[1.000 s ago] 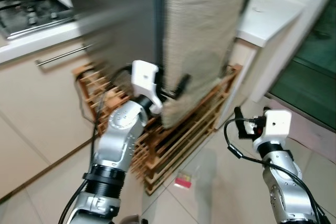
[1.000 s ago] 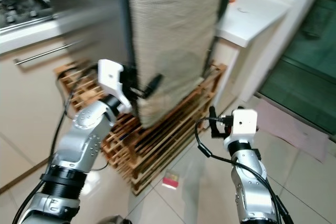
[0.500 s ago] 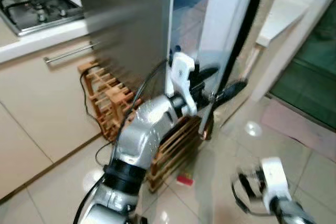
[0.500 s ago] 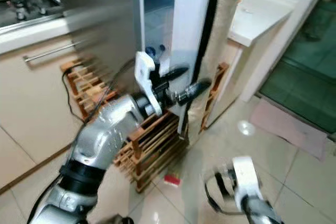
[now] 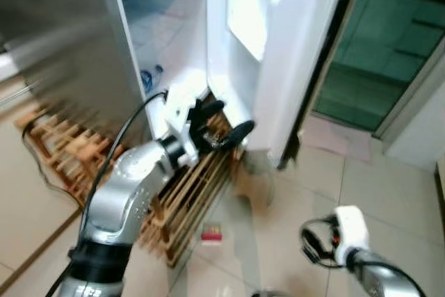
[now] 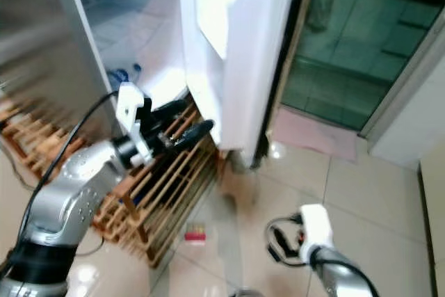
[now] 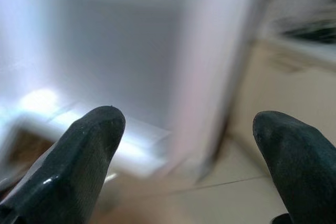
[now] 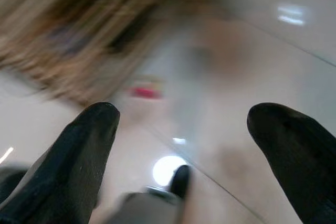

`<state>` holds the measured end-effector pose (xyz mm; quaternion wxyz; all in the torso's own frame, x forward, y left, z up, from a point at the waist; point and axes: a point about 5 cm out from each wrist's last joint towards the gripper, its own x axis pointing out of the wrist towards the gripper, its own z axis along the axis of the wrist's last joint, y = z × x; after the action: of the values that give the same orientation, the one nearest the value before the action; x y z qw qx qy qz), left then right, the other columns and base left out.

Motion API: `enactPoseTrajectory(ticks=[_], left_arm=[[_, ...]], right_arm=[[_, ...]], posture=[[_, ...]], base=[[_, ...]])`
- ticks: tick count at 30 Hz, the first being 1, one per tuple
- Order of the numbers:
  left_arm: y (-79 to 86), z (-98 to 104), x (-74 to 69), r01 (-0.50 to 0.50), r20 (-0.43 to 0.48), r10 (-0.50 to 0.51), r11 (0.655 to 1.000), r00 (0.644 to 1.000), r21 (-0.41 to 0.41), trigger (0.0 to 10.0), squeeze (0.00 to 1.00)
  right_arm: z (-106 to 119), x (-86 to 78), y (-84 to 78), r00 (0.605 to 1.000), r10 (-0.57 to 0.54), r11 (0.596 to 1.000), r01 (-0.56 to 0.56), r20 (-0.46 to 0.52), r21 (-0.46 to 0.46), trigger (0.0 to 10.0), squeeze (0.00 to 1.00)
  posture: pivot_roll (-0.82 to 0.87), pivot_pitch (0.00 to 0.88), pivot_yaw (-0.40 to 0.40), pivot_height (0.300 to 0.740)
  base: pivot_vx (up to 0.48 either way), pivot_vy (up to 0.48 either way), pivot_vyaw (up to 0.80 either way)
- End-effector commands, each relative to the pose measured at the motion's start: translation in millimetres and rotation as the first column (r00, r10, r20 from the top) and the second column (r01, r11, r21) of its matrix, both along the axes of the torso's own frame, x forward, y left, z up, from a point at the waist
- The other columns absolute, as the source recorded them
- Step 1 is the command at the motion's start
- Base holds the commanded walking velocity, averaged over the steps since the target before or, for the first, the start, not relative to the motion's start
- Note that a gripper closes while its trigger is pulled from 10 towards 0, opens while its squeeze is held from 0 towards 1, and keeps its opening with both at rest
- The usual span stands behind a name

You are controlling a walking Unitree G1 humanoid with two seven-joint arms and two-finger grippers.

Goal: Restocking fridge

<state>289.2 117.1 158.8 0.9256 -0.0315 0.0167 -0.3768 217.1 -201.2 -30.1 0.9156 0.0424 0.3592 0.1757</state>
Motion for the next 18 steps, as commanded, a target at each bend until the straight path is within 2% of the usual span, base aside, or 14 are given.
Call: enactPoseTrajectory(ticks=[1, 2, 3, 4, 5, 6, 7, 8, 9, 10, 13, 16, 18], left_arm=[[12.2, -5, 4.8, -0.120, 0.014, 0.119, 0.992, 0.993, 0.041, 10.0, 0.00], [18.4, -10, 8.1, -0.210, 0.017, 0.209, 0.976, 0.978, 0.064, 10.0, 0.00], [27.3, -16, 11.2, -0.340, 0.026, 0.339, 0.937, 0.941, 0.083, 10.0, 0.00], [27.3, -16, 11.2, -0.340, 0.026, 0.339, 0.937, 0.941, 0.083, 10.0, 0.00], [38.9, -23, 10.8, -0.510, 0.035, 0.509, 0.856, 0.860, 0.091, 10.0, 0.00], [38.9, -23, 10.8, -0.510, 0.035, 0.509, 0.856, 0.860, 0.091, 10.0, 0.00], [42.3, -28, 5.8, -0.589, 0.031, 0.589, 0.804, 0.808, 0.078, 10.0, 0.00], [41.9, -29, 2.0, -0.624, 0.045, 0.622, 0.779, 0.782, 0.069, 10.0, 0.00], [41.9, -29, 2.0, -0.624, 0.045, 0.622, 0.779, 0.782, 0.069, 10.0, 0.00], [39.0, -31, -4.1, -0.662, 0.069, 0.659, 0.747, 0.749, 0.057, 10.0, 0.00], [31.5, -34, -10.9, -0.689, 0.063, 0.687, 0.724, 0.724, 0.029, 10.0, 0.00], [28.5, -34, -11.1, -0.710, 0.060, 0.708, 0.704, 0.703, 0.008, 10.0, 0.00], [24.2, -34, -8.1, -0.719, 0.079, 0.716, 0.695, 0.694, 0.017, 10.0, 0.00]], right_arm=[[10, 10.7, 12.0, 0.996, 0.077, 0.996, -0.079, 0.046, 0.029, 10.0, 0.00], [14, 15.5, 15.5, 0.993, 0.090, 0.995, -0.092, 0.081, 0.023, 10.0, 0.00], [22, 24.4, 22.1, 0.987, 0.090, 0.995, -0.093, 0.137, 0.017, 10.0, 0.00], [22, 24.4, 22.1, 0.987, 0.090, 0.995, -0.093, 0.137, 0.017, 10.0, 0.00], [38, 40.4, 31.3, 0.967, 0.072, 0.997, -0.075, 0.243, 0.004, 10.0, 0.00], [38, 40.4, 31.3, 0.967, 0.072, 0.997, -0.075, 0.243, 0.004, 10.0, 0.00], [58, 53.0, 38.5, 0.937, 0.027, 0.998, -0.043, 0.349, 0.040, 10.0, 0.00], [68, 58.3, 41.5, 0.916, 0.020, 0.998, -0.041, 0.402, 0.044, 10.0, 0.00], [68, 58.3, 41.5, 0.916, 0.020, 0.998, -0.041, 0.402, 0.044, 10.0, 0.00], [84, 64.8, 44.7, 0.883, 0.016, 0.998, -0.044, 0.468, 0.048, 10.0, 0.00], [103, 73.5, 45.6, 0.845, 0.001, 0.998, -0.030, 0.534, 0.047, 10.0, 0.00], [116, 79.4, 44.5, 0.814, -0.019, 0.999, -0.010, 0.580, 0.048, 10.0, 0.00], [127, 85.2, 42.6, 0.780, -0.038, 0.999, 0.020, 0.625, 0.036, 10.0, 0.00]], posture=[[-0.04, 0.000, -0.032, 0.740], [-0.02, 0.000, -0.038, 0.740], [-0.02, 0.000, -0.044, 0.740], [-0.02, 0.000, -0.044, 0.740], [-0.01, 0.000, -0.046, 0.740], [-0.01, 0.000, -0.046, 0.740], [-0.01, 0.000, -0.052, 0.740], [-0.01, 0.000, -0.055, 0.740], [-0.01, 0.000, -0.055, 0.740], [-0.02, 0.000, -0.060, 0.740], [-0.03, 0.000, -0.072, 0.740], [-0.03, 0.000, -0.074, 0.740], [-0.03, 0.000, -0.073, 0.740]], base=[[0.000, 0.000, 0.00], [0.000, 0.000, 0.00], [0.000, 0.000, 0.00], [0.000, 0.000, 0.00], [0.000, 0.000, 0.00], [0.000, 0.000, 0.00], [0.000, 0.000, 0.00], [0.000, 0.000, 0.00], [0.000, 0.000, 0.00], [0.000, 0.000, 0.51], [0.000, 0.000, 0.67], [0.000, 0.000, 0.61], [0.000, 0.000, 0.56]])
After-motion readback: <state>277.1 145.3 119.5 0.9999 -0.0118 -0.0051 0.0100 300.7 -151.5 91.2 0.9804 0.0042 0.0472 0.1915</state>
